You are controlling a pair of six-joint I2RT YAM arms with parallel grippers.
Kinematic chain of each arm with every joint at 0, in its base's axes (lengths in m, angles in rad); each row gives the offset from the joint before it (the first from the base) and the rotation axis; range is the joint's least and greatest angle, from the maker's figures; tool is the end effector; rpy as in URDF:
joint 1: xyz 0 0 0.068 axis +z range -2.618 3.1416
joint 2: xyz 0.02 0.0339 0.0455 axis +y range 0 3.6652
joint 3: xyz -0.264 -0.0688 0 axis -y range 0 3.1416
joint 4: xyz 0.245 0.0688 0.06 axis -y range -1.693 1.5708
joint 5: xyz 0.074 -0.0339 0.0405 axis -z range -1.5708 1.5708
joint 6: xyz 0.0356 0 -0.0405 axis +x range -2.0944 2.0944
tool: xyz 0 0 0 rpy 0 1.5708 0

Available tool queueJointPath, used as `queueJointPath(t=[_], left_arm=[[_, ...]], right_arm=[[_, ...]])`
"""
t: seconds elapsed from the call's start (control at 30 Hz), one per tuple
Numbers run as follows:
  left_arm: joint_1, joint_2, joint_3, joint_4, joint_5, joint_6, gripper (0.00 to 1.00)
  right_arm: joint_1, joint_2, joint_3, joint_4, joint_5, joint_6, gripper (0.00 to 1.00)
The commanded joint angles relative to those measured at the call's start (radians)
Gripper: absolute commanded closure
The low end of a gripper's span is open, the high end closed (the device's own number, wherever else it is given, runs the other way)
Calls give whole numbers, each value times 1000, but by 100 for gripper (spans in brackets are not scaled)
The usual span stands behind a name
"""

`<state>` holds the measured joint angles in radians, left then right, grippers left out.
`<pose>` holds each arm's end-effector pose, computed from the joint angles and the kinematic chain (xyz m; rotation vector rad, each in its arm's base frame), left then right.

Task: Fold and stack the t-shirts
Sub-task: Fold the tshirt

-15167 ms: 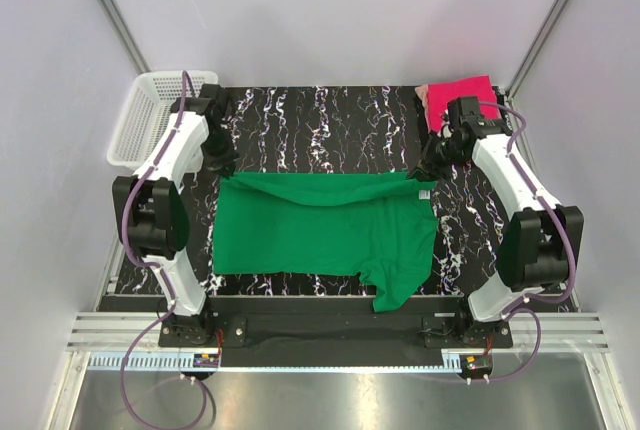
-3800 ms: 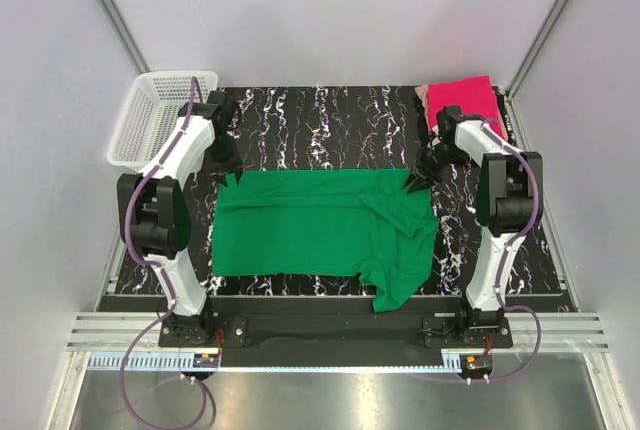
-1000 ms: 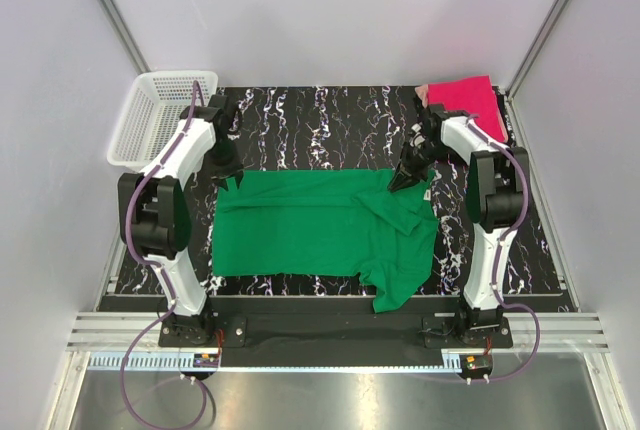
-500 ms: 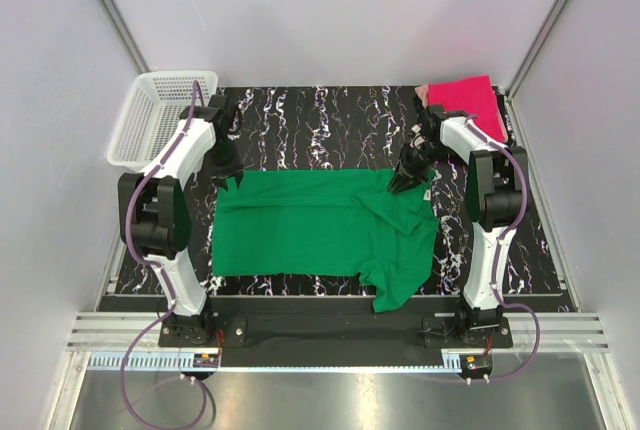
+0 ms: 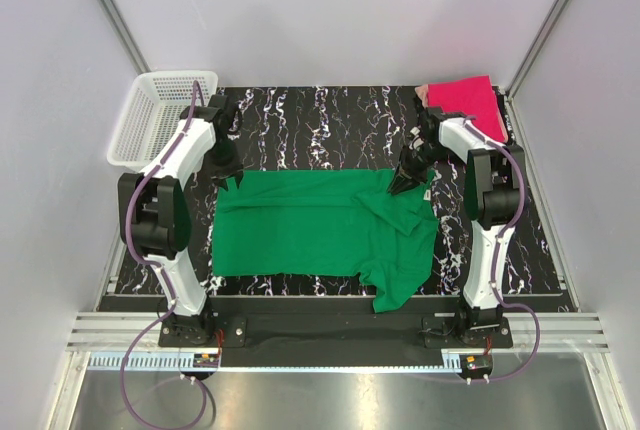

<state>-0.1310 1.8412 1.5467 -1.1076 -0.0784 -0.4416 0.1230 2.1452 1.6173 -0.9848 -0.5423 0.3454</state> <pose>0.3580 -0.0444 0.2463 -0.4671 2.9204 0.0407 0.4060 0.0687 0.1592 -0.3047 -2.9444 -0.8204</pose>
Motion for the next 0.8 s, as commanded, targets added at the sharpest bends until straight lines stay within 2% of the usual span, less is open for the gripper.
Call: queueJointPath(t=[0.0, 0.13, 0.17, 0.2, 0.77], left_arm=[[1, -19, 7, 6, -3, 15, 66], [1, -14, 15, 5, -1, 18, 66], [1, -14, 16, 5, 0, 17, 66], [1, -14, 21, 6, 0, 17, 66], [-1, -33, 0, 15, 22, 4, 67]], right_arm=[[7, 8, 35, 5, -28, -11, 77], [9, 2, 33, 6, -27, -9, 91], [9, -1, 33, 6, -25, -8, 99], [9, -7, 32, 5, -25, -8, 100], [10, -179, -60, -25, -35, 18, 100]])
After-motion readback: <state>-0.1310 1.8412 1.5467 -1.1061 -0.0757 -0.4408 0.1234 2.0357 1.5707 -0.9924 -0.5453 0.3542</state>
